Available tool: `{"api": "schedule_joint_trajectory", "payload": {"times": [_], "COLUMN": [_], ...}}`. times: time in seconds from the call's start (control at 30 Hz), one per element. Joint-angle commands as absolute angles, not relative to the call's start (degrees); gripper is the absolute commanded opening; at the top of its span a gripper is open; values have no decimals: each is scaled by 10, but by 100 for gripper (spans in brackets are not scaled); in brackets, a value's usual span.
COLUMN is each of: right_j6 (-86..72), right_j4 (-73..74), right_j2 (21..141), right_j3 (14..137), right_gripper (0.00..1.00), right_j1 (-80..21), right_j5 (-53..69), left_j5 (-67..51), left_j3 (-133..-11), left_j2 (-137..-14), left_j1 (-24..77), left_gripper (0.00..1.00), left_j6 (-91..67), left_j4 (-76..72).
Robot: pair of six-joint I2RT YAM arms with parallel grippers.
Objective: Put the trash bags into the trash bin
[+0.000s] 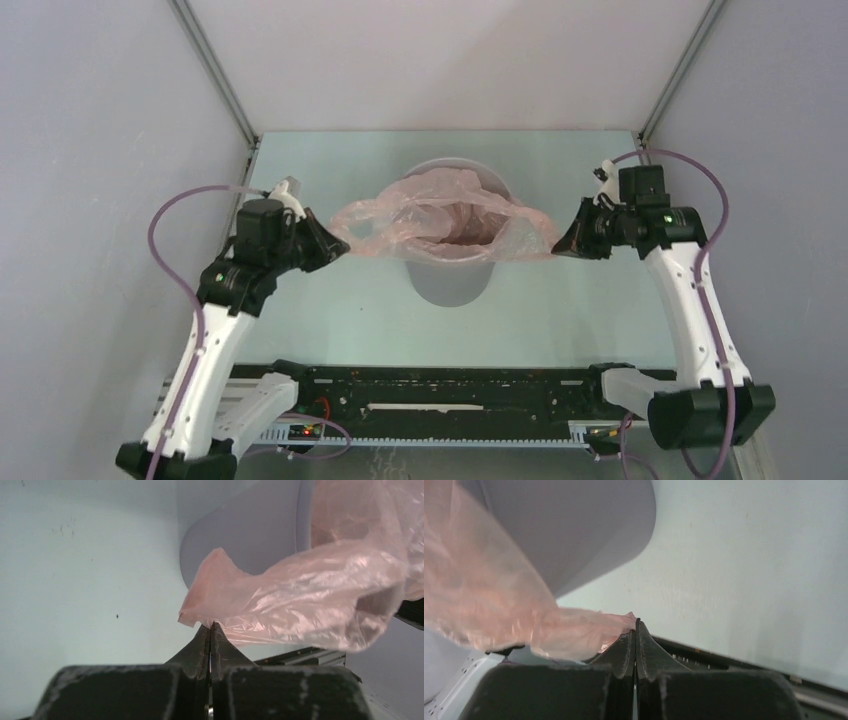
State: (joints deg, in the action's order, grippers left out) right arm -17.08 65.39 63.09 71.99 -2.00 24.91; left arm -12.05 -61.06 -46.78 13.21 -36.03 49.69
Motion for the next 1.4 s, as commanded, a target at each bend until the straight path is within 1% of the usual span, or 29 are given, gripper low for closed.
{"api": "schedule_joint_trajectory", "payload": {"times": [0.0, 0.1, 0.13, 0.17, 0.2, 0.23, 0.3, 0.33, 0.4, 0.5, 0.57, 0.7, 0.8, 0.9, 0.97, 1.03, 1.1, 1.13, 1.2, 1.23, 1.3, 1.37], "right_j6": [-176, -167, -164, -160, -156, -151, -143, -140, -135, -128, -122, -102, -55, -10, 13, 41, 71, 86, 113, 122, 128, 122], "right_j4": [521, 513, 517, 521, 525, 529, 543, 552, 571, 600, 610, 600, 558, 515, 493, 481, 477, 477, 475, 473, 467, 467], "right_j2": [695, 730, 731, 729, 721, 711, 687, 675, 655, 632, 615, 574, 552, 558, 574, 596, 618, 627, 642, 652, 668, 687], "right_j3": [724, 734, 735, 735, 735, 735, 740, 744, 760, 783, 796, 813, 811, 812, 820, 834, 846, 850, 853, 853, 857, 866], "right_gripper": [0, 0, 2, 5, 10, 16, 29, 35, 46, 57, 61, 70, 78, 80, 80, 78, 75, 74, 73, 72, 71, 65], "right_j1": [-19, -20, -20, -21, -24, -27, -32, -34, -37, -46, -55, -93, -145, -194, -219, -234, -254, -267, -292, -302, -314, -325], "right_j5": [256, 262, 263, 264, 263, 259, 244, 234, 225, 210, 200, 156, 125, 96, 78, 67, 55, 46, 18, 8, 0, -29], "left_j5": [-106, -130, -133, -135, -134, -131, -129, -125, -128, -134, -140, -106, -77, -76, -77, -117, -194, -224, -242, -240, -191, -152], "left_j3": [-605, -634, -639, -643, -648, -649, -653, -657, -671, -689, -690, -684, -685, -689, -682, -662, -639, -638, -652, -662, -672, -669], "left_j2": [-543, -599, -608, -614, -615, -613, -597, -588, -570, -540, -514, -456, -420, -404, -403, -407, -420, -432, -458, -469, -482, -485], "left_j1": [129, 128, 128, 128, 129, 128, 128, 128, 129, 128, 129, 128, 128, 128, 128, 129, 131, 135, 155, 174, 216, 247], "left_gripper": [0, 2, 4, 7, 11, 18, 37, 43, 52, 69, 78, 87, 94, 99, 100, 98, 96, 96, 95, 95, 96, 97], "left_j6": [-362, -351, -348, -342, -338, -335, -326, -325, -319, -314, -303, -264, -250, -235, -227, -205, -176, -159, -110, -77, -12, 44], "left_j4": [372, 361, 361, 365, 371, 377, 388, 397, 418, 442, 440, 453, 449, 412, 377, 325, 264, 251, 268, 294, 330, 348]}}
